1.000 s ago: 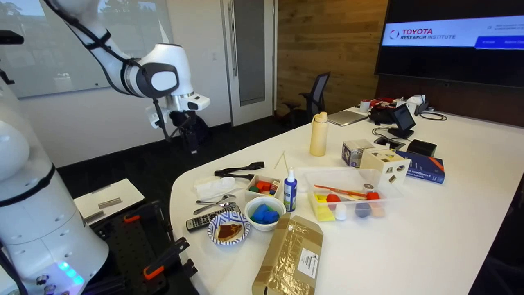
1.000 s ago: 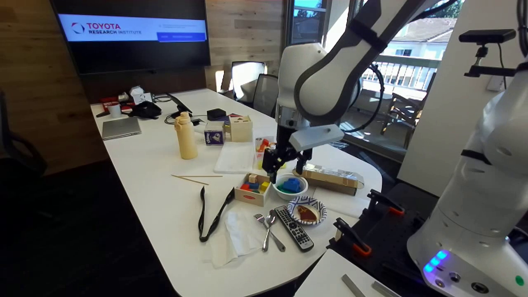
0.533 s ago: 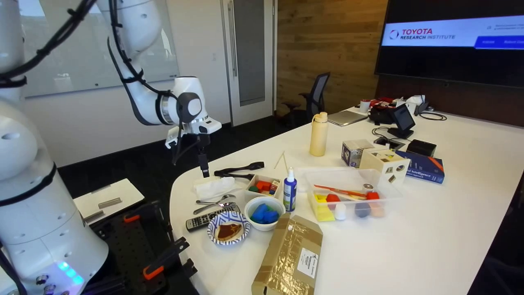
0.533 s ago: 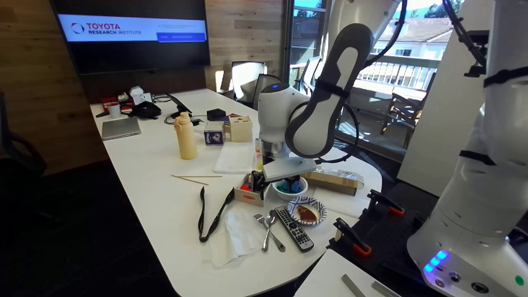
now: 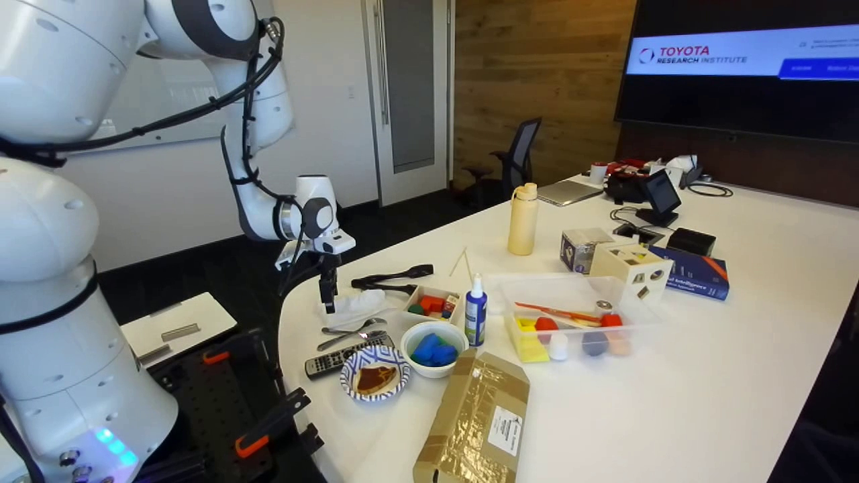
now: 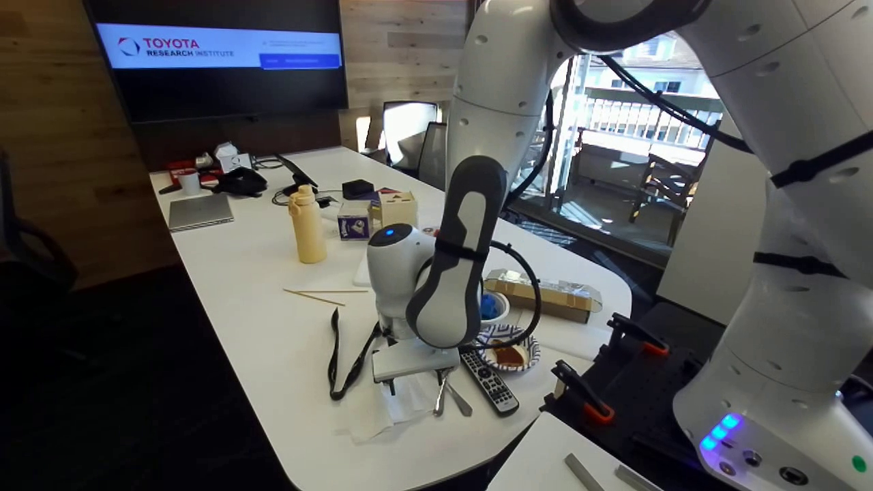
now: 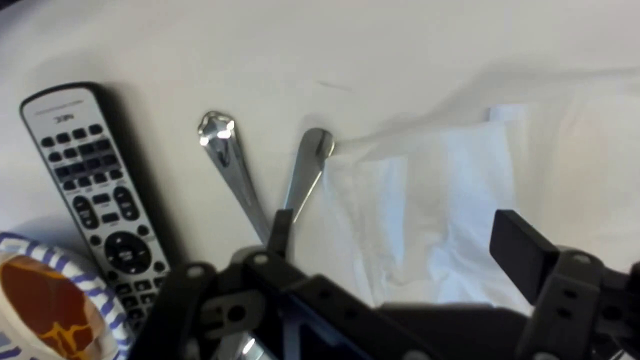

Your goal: Pick up the spoon, use it to stir the blocks in the white bowl then place the spoon back

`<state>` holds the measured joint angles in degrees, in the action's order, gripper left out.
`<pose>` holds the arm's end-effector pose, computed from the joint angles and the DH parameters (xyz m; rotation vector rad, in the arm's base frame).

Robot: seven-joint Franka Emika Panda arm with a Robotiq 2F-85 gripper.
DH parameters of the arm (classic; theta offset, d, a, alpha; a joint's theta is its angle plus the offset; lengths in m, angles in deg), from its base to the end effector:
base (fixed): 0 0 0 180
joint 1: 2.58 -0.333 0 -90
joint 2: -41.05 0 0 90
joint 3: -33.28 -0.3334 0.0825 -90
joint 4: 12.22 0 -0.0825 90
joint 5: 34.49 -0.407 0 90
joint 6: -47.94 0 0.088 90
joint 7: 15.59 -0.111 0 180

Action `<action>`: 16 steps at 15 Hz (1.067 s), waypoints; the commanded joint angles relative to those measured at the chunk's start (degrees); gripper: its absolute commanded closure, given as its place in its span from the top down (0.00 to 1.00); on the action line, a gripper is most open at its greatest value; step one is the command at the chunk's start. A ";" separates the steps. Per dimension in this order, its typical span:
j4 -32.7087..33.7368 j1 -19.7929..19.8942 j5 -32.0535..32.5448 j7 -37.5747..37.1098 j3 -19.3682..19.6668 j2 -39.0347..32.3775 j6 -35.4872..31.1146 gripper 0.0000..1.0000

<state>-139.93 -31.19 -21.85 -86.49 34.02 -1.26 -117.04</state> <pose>0.4489 0.2502 0.0189 2.9308 -0.7991 -0.0222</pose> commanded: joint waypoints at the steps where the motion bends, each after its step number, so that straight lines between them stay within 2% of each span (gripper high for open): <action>1: 0.48 -7.91 -4.87 -4.52 5.49 -1.19 -2.69 1.00; 4: -1.53 -14.94 -7.51 -8.30 10.53 0.12 -2.67 1.00; 7: -2.18 -19.40 -9.38 -11.49 13.74 -0.88 -2.63 1.00; 11: -2.59 -21.27 -11.53 -13.93 15.85 -4.01 -4.01 1.00; 16: -0.34 -20.28 -13.11 -13.05 16.90 -7.96 -4.97 1.00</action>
<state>-141.44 -51.15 -33.44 -99.21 49.99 -7.11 -119.90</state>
